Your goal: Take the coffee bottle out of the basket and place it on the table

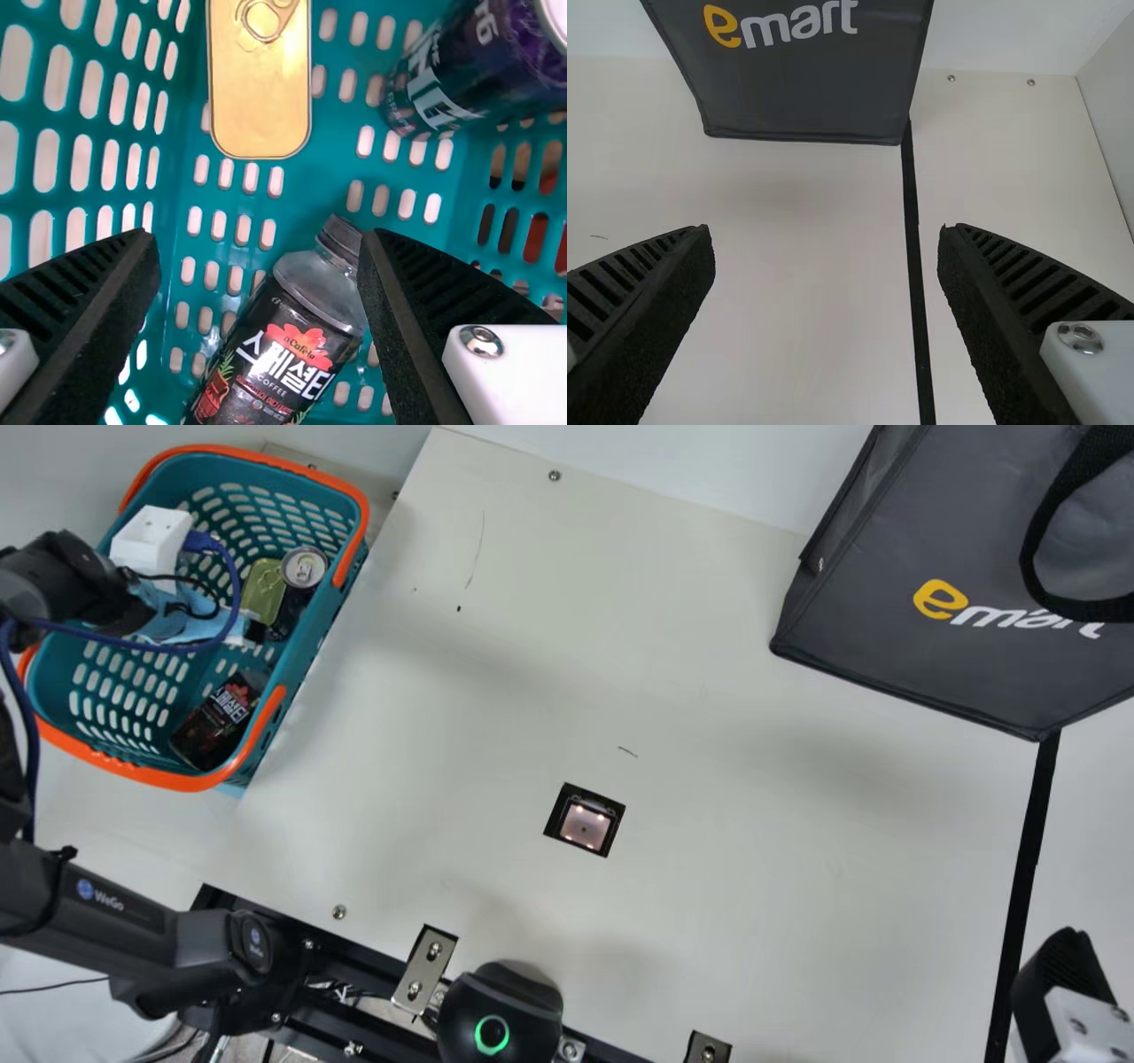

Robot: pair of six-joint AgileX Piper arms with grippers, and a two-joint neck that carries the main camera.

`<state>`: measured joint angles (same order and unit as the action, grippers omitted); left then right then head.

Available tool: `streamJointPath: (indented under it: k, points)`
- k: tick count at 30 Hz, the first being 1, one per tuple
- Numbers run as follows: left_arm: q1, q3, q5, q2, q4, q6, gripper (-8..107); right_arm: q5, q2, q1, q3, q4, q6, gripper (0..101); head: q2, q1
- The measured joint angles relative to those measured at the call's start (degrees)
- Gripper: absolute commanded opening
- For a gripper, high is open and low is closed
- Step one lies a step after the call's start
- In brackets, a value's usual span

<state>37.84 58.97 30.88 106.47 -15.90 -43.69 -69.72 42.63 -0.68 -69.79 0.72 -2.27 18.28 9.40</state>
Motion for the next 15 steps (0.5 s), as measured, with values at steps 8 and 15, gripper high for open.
streamJointPath:
  k: [8,15]
  points:
    - [0.76,-0.45,1.34,-0.24,-2.93,-7.49,90,0.00,0.00,0.00,0.00,0.00,0.00,91,-0.09,0.00]
    - [1.61,-1.18,2.26,-0.71,-5.41,-14.89,90,0.00,0.00,0.00,0.00,0.00,0.00,91,0.00,0.00]
